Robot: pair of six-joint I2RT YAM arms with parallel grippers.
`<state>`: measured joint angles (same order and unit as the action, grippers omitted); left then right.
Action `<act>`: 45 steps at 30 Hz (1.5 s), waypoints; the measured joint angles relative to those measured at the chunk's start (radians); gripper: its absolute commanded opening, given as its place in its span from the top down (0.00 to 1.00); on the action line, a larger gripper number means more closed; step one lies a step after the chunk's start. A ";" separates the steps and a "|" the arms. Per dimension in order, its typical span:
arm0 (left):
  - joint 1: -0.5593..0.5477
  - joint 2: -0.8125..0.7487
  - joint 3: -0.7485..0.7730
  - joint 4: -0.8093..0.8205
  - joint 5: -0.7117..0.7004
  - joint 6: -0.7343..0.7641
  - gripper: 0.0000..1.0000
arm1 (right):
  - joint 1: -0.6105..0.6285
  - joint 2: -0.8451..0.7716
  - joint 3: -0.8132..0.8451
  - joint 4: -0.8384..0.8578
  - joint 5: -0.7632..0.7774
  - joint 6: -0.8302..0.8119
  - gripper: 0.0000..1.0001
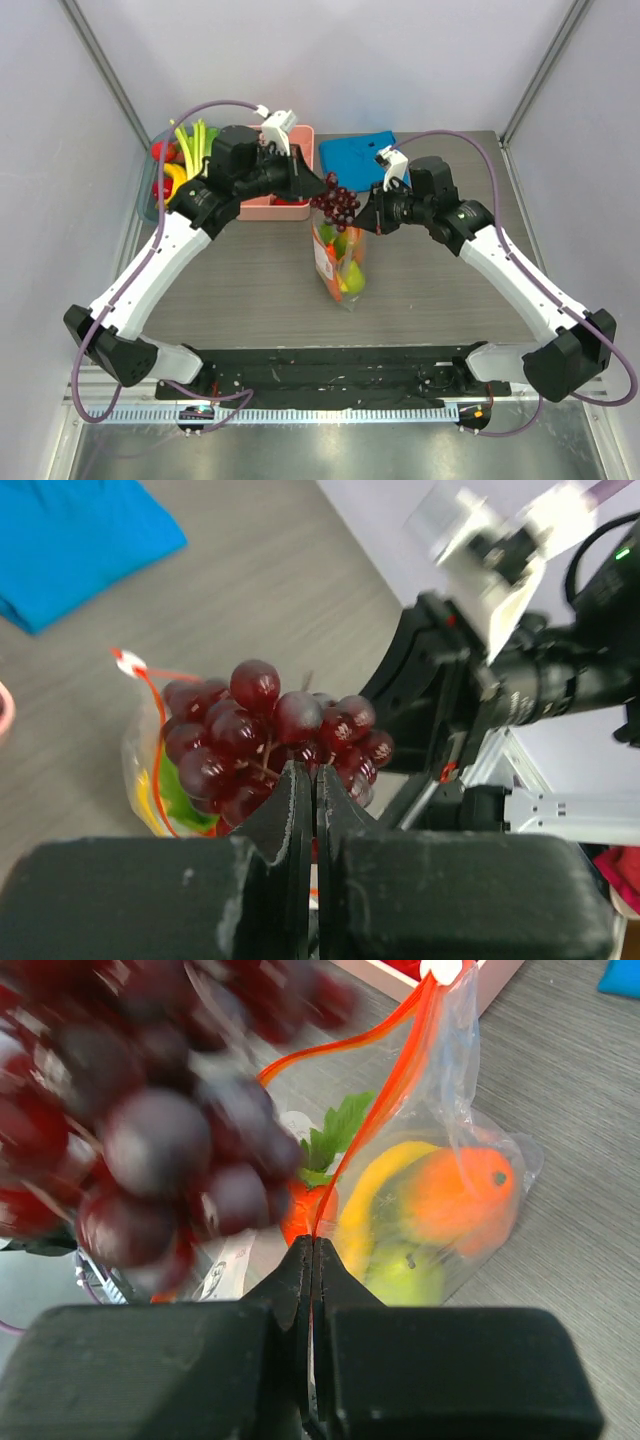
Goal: Place the food in the zip-top bag and seal the zipper
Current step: Place the fake fruit in the zipper food storage bag.
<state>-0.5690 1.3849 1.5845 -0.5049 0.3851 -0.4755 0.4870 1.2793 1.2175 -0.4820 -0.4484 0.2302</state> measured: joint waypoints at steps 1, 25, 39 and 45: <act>-0.008 0.000 -0.018 0.000 0.001 -0.011 1.00 | 0.000 -0.004 0.000 -0.002 0.004 0.000 0.99; -0.107 0.005 -0.051 0.045 0.213 -0.041 1.00 | 0.000 -0.115 -0.084 -0.018 0.096 0.007 0.99; -0.090 0.138 -0.130 0.087 0.211 -0.181 1.00 | 0.000 -0.208 -0.161 -0.007 0.096 0.008 0.99; -0.035 0.218 -0.109 0.133 0.218 -0.339 1.00 | -0.002 -0.235 -0.174 -0.005 0.095 0.007 0.99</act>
<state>-0.6037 1.6032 1.4754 -0.3721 0.6029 -0.8143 0.4850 1.0439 1.0431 -0.4870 -0.3538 0.2375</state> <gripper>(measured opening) 0.026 0.014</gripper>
